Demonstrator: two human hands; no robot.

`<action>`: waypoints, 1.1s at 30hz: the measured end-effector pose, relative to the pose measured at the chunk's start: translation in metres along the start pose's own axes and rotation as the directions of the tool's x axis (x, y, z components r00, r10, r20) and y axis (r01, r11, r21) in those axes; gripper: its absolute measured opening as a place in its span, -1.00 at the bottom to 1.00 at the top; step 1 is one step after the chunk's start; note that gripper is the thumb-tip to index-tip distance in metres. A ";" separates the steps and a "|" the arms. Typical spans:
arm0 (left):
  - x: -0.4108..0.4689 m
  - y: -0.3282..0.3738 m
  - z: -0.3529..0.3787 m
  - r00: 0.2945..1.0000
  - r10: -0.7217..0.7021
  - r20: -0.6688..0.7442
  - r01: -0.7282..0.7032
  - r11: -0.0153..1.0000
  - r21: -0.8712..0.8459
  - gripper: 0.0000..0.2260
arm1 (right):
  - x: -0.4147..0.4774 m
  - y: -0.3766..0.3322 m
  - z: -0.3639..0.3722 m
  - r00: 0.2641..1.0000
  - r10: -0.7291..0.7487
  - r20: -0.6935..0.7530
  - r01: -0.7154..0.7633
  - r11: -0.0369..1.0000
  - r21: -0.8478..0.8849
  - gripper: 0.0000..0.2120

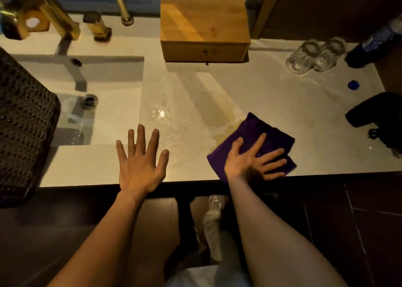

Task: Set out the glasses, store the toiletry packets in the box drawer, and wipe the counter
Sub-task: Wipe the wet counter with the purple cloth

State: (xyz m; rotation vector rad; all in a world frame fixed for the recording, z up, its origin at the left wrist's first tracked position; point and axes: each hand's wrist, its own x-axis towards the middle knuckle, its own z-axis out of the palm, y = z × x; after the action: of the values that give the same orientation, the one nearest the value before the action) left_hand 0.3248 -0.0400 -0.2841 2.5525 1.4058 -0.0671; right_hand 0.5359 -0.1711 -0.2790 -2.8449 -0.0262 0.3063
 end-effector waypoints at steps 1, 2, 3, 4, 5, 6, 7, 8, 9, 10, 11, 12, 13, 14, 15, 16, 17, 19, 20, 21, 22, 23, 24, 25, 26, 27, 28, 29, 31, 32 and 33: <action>0.001 0.000 0.001 1.000 -0.004 -0.007 0.004 1.000 -0.003 -0.41 | 0.001 -0.005 0.002 1.000 0.027 -0.001 -0.027 1.000 0.002 -0.27; 0.001 -0.001 0.001 1.000 -0.007 -0.012 0.007 1.000 -0.006 -0.41 | 0.003 -0.009 0.003 0.999 0.051 -0.007 -0.051 0.999 0.012 -0.27; 0.001 -0.001 0.003 1.000 -0.009 -0.015 0.009 1.000 -0.009 -0.41 | 0.004 -0.013 0.003 0.997 0.070 -0.012 -0.070 0.997 0.022 -0.27; 0.001 -0.001 0.004 1.000 -0.011 -0.021 0.011 1.000 -0.011 -0.41 | 0.006 -0.018 0.003 0.996 0.082 -0.015 -0.082 0.996 0.031 -0.27; 0.001 -0.001 0.005 1.000 -0.010 -0.029 0.009 1.000 -0.010 -0.41 | 0.007 -0.023 0.003 0.996 0.087 -0.018 -0.086 0.995 0.040 -0.27; 0.002 -0.002 0.005 0.999 -0.010 -0.035 0.010 1.000 -0.009 -0.41 | 0.009 -0.028 0.004 0.996 0.082 -0.021 -0.081 0.996 0.046 -0.27; 0.001 -0.002 0.006 0.999 -0.012 -0.040 0.012 1.000 -0.008 -0.41 | 0.011 -0.034 0.004 0.997 0.078 -0.021 -0.077 0.996 0.044 -0.27; 0.002 -0.003 0.007 0.999 -0.013 -0.046 0.013 1.000 -0.006 -0.41 | 0.015 -0.040 0.005 0.997 0.076 -0.016 -0.075 0.997 0.034 -0.27; 0.002 -0.003 0.007 0.999 -0.016 -0.051 0.016 1.000 -0.004 -0.40 | 0.019 -0.047 0.005 0.997 0.078 -0.004 -0.078 0.997 0.018 -0.27; 0.001 -0.003 0.007 0.998 -0.018 -0.053 0.018 1.000 0.000 -0.40 | 0.023 -0.052 0.005 0.997 0.081 0.011 -0.081 0.997 0.000 -0.26; 0.001 -0.003 0.007 0.998 -0.021 -0.052 0.021 1.000 0.002 -0.40 | 0.028 -0.060 0.006 0.997 0.074 0.024 -0.073 0.997 -0.015 -0.26; 0.001 -0.003 0.006 0.998 -0.026 -0.049 0.027 1.000 0.002 -0.40 | 0.033 -0.066 0.007 0.998 0.054 0.032 -0.054 0.998 -0.024 -0.26; 0.001 -0.002 0.005 0.998 -0.032 -0.045 0.032 0.999 0.001 -0.40 | 0.038 -0.073 0.007 0.999 0.024 0.036 -0.023 0.999 -0.030 -0.26; 0.001 -0.002 0.005 0.998 -0.037 -0.042 0.037 0.999 0.001 -0.40 | 0.043 -0.079 0.008 0.999 -0.012 0.038 0.013 0.999 -0.039 -0.25; 0.001 -0.001 0.004 0.998 -0.038 -0.040 0.038 0.999 0.001 -0.40 | 0.047 -0.085 0.008 0.998 -0.046 0.035 0.048 0.997 -0.053 -0.24; 0.001 -0.001 0.003 0.998 -0.037 -0.042 0.037 0.999 0.002 -0.40 | 0.053 -0.092 0.009 0.996 -0.083 0.030 0.085 0.994 -0.072 -0.24; 0.000 -0.001 0.002 0.999 -0.036 -0.041 0.036 0.999 0.002 -0.40 | 0.058 -0.098 0.010 0.993 -0.120 0.025 0.121 0.988 -0.094 -0.24; 0.000 0.000 0.001 0.999 -0.035 -0.036 0.036 0.999 0.007 -0.39 | 0.072 -0.111 0.011 0.975 -0.217 0.037 0.220 0.966 -0.138 -0.24; 0.000 0.000 0.001 0.999 -0.035 -0.033 0.036 0.999 0.009 -0.39 | 0.080 -0.117 0.011 0.959 -0.276 0.058 0.282 0.945 -0.164 -0.24; 0.000 0.000 0.000 0.999 -0.037 -0.030 0.037 0.999 0.012 -0.39 | 0.088 -0.123 0.011 0.935 -0.344 0.088 0.354 0.916 -0.187 -0.24; 0.000 0.000 -0.001 0.999 -0.039 -0.026 0.040 0.999 0.015 -0.40 | 0.097 -0.128 0.011 0.901 -0.417 0.118 0.432 0.878 -0.203 -0.24; 0.000 0.000 -0.001 0.999 -0.040 -0.024 0.040 0.999 0.019 -0.40 | 0.105 -0.132 0.010 0.858 -0.492 0.147 0.513 0.831 -0.214 -0.24; 0.000 0.000 -0.001 0.999 -0.040 -0.023 0.040 0.999 0.025 -0.40 | 0.112 -0.135 0.010 0.806 -0.566 0.176 0.592 0.774 -0.223 -0.25; 0.000 0.001 -0.001 0.999 -0.039 -0.023 0.039 0.999 0.029 -0.40 | 0.119 -0.138 0.010 0.746 -0.632 0.208 0.666 0.711 -0.228 -0.26; 0.001 0.001 -0.001 0.999 -0.039 -0.023 0.039 0.999 0.031 -0.40 | 0.125 -0.140 0.009 0.678 -0.693 0.245 0.735 0.639 -0.226 -0.27; 0.000 0.001 0.000 0.999 -0.038 -0.023 0.039 0.999 0.032 -0.40 | 0.130 -0.143 0.008 0.600 -0.747 0.286 0.800 0.560 -0.215 -0.29; 0.001 0.001 0.000 0.999 -0.038 -0.026 0.039 0.999 0.032 -0.40 | 0.134 -0.147 0.007 0.512 -0.794 0.329 0.859 0.471 -0.200 -0.30; 0.001 0.001 0.000 0.999 -0.037 -0.029 0.038 0.999 0.032 -0.40 | 0.139 -0.152 0.005 0.414 -0.829 0.376 0.910 0.372 -0.181 -0.32; 0.001 0.000 0.001 0.999 -0.037 -0.031 0.038 0.998 0.040 -0.40 | 0.145 -0.164 0.002 0.201 -0.860 0.469 0.978 0.151 -0.142 -0.33; 0.001 0.000 0.001 0.999 -0.036 -0.033 0.038 0.998 0.043 -0.40 | 0.147 -0.169 0.000 0.096 -0.855 0.510 0.991 0.036 -0.126 -0.34; 0.001 -0.001 0.002 0.999 -0.035 -0.034 0.036 0.998 0.047 -0.40 | 0.148 -0.173 0.000 0.000 -0.841 0.540 0.992 -0.070 -0.108 -0.35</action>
State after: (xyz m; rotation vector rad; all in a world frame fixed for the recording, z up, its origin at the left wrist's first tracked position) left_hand 0.3248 -0.0395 -0.2860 2.5787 1.4794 -0.0654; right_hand 0.6826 0.0017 -0.2617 -2.1941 -2.4169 0.4109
